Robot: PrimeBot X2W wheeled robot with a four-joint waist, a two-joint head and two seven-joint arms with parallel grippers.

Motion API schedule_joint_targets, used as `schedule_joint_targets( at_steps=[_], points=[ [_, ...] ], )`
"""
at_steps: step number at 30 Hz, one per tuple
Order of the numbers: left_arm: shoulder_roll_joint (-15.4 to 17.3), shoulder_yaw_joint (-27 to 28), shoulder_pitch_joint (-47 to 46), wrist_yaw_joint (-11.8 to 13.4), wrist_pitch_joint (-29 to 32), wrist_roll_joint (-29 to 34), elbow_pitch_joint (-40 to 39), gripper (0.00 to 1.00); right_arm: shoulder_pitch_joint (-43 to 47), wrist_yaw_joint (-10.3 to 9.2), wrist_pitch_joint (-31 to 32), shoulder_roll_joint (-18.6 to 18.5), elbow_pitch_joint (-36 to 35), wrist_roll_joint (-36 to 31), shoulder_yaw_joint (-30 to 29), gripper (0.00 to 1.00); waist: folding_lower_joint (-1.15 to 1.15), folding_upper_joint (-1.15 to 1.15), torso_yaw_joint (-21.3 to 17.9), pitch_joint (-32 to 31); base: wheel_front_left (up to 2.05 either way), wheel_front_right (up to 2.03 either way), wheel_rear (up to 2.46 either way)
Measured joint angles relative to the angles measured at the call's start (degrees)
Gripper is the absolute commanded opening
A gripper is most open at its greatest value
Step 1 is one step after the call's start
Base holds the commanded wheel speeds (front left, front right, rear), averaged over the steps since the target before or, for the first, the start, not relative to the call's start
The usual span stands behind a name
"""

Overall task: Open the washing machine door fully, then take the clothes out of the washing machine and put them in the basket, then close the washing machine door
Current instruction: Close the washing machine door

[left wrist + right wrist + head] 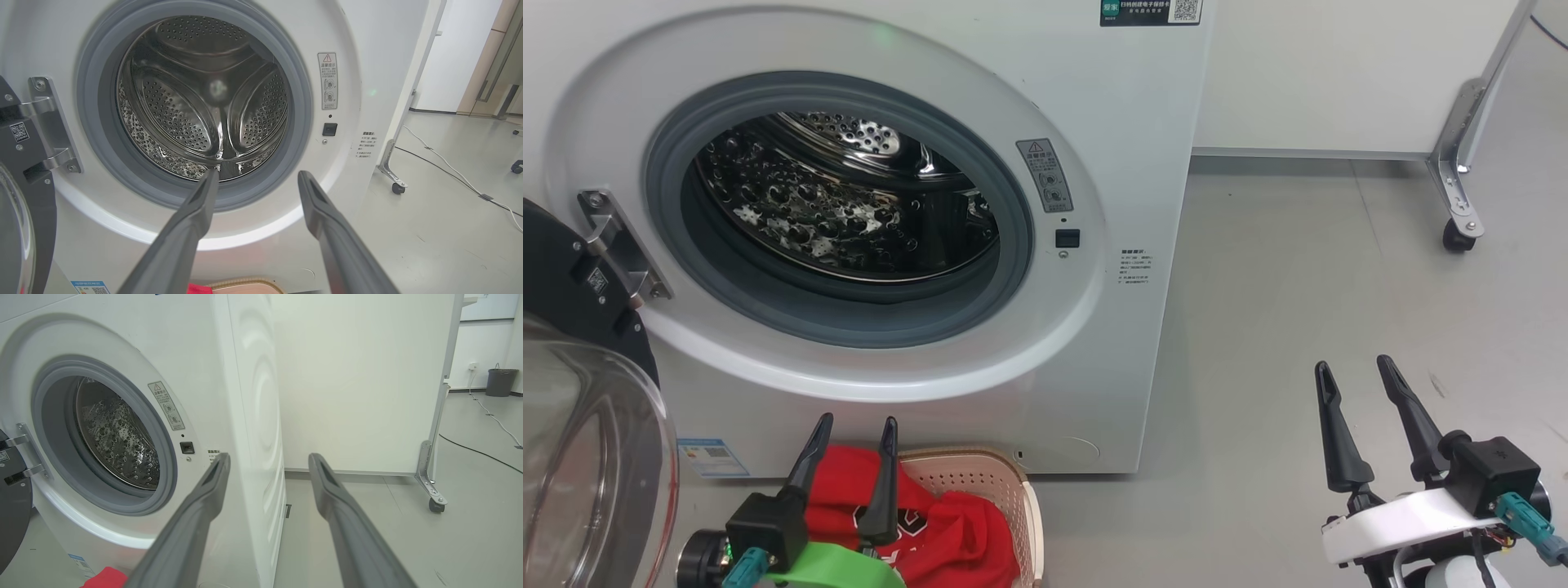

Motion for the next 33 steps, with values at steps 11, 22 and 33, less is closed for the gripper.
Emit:
schedule_joint_targets(
  at_steps=[11, 22, 33],
  points=[
    [0.0, 0.0, 0.0, 0.0, 0.0, 0.0, -0.2, 1.0, 0.0, 0.02, 0.0, 0.0, 0.0, -0.1, 0.1, 1.0, 0.0, 0.0, 0.2, -0.4, -0.88, 0.88, 0.0],
    [0.0, 0.0, 0.1, 0.0, 0.0, 0.0, -0.6, 1.0, 0.0, 0.07, 0.0, 0.0, 0.0, -0.1, 0.1, 1.0, 0.0, 0.0, 0.3, -0.5, -1.33, 1.33, 0.0],
    [0.1, 0.0, 0.7, 0.3, 0.0, 0.3, -1.2, 1.0, 0.0, 0.01, 0.0, 0.0, 0.2, -0.2, 0.1, 1.0, 0.0, 0.0, 0.3, -0.1, -1.38, 1.38, 0.0]
  ],
)
